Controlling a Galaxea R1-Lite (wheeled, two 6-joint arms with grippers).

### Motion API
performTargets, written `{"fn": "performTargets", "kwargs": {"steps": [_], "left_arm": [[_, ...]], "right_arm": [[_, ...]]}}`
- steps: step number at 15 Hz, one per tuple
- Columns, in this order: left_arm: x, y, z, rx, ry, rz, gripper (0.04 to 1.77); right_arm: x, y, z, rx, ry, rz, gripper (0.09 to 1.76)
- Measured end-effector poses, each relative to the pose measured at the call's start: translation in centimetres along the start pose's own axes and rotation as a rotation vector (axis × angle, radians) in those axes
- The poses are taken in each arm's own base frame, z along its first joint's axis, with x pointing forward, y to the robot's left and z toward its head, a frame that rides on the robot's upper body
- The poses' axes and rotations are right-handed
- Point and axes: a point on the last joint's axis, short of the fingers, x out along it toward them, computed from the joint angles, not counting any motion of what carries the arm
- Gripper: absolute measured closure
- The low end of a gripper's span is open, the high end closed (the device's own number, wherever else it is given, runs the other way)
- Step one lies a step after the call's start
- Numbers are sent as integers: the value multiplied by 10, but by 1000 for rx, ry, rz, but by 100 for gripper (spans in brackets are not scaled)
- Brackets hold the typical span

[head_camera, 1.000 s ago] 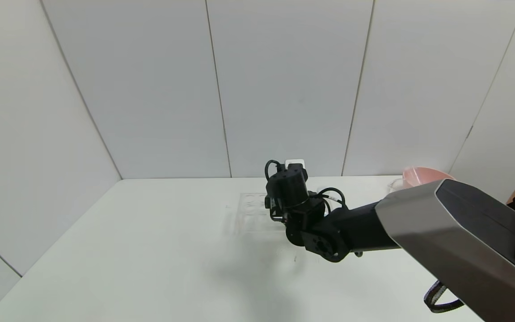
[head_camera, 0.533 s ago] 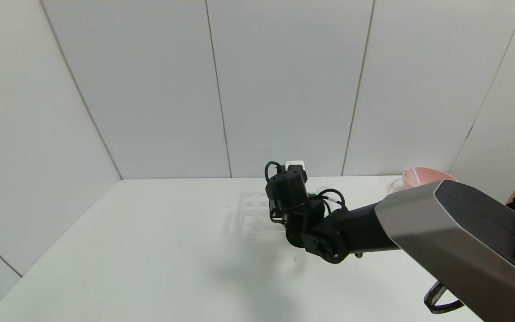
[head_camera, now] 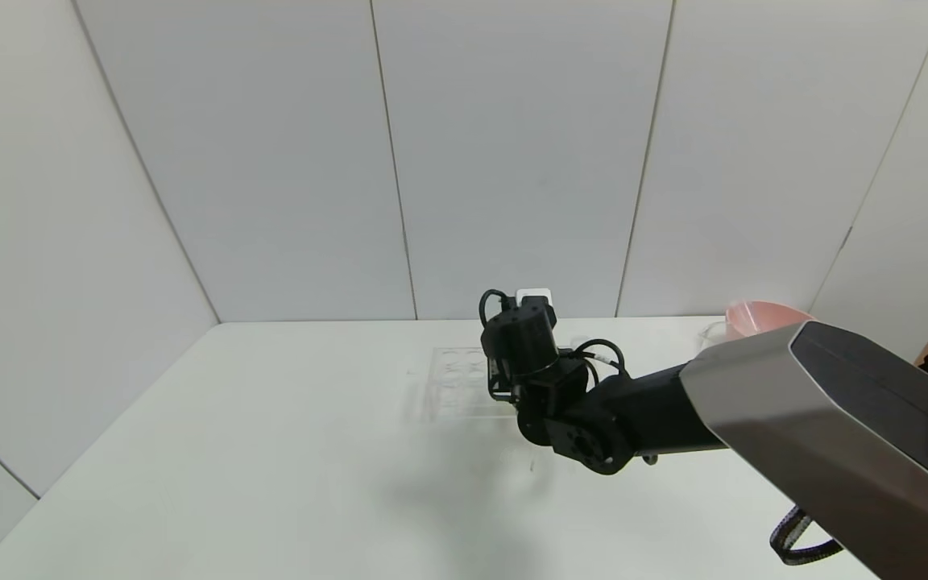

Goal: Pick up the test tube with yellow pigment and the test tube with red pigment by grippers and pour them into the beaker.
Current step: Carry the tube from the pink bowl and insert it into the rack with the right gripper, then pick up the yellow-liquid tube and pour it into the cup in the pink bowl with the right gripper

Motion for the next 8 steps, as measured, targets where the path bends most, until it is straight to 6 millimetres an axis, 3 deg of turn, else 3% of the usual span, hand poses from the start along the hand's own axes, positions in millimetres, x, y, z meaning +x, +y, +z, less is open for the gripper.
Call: {"fn": "performTargets", "kwargs": {"steps": [8], "left_arm": [[0,0,0,0,0,0,9]], "right_arm": [[-3,0,3,2,-5,1,129]]}}
